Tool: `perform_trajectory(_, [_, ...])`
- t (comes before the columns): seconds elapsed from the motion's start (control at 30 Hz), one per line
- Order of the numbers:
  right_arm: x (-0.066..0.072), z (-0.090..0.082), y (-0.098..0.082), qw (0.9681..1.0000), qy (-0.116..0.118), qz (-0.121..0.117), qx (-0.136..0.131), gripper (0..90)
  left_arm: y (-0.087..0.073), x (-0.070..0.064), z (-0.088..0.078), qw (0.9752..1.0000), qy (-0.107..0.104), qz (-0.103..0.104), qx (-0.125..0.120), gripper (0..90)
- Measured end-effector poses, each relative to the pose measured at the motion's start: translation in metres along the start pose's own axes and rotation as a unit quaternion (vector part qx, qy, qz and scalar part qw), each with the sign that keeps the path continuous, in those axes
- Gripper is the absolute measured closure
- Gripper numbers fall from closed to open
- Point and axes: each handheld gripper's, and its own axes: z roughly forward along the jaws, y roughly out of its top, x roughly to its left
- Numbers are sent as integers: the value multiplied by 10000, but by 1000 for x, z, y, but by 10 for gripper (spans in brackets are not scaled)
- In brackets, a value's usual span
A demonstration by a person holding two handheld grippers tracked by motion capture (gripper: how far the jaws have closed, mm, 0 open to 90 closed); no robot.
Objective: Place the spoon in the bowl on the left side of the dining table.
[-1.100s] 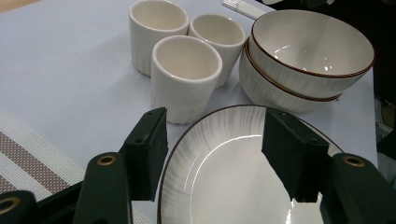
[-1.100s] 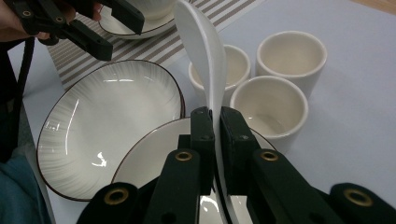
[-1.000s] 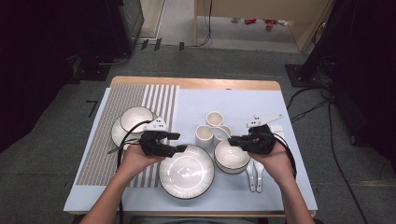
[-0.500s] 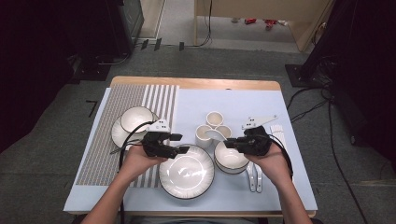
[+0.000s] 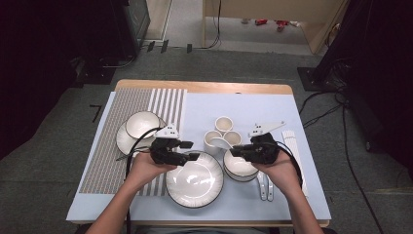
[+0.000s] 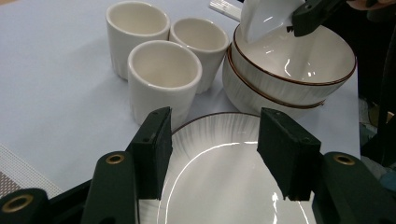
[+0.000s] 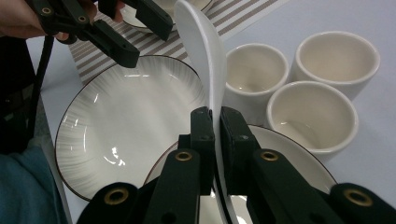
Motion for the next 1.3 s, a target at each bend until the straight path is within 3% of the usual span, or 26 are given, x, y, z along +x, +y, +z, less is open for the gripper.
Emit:
perform_trajectory(0.1, [1, 1, 0, 10000, 13, -24, 6, 850, 0, -1, 1, 10000, 0, -18, -39, 480])
perform_trajectory(0.3, [3, 2, 1, 10000, 49, -36, 17, 850, 0, -5, 1, 9997, 102, 199, -127, 519])
perform_trajectory(0.37, [4, 3, 1, 10000, 51, -43, 30, 850, 1, -5, 1, 9997, 137, 152, -108, 511])
perform_trajectory(0.5, [5, 4, 2, 9999, 66, -66, 42, 850, 2, -1, 0, 9997, 151, -146, -88, 495])
perform_trajectory(0.73, [7, 7, 2, 9999, 118, -80, 69, 850, 2, 1, 1, 9997, 60, -212, -91, 496])
perform_trajectory(1.3, [13, 13, 3, 9996, 220, -138, 120, 850, 2, -4, 3, 9999, -3, 17, -112, 534])
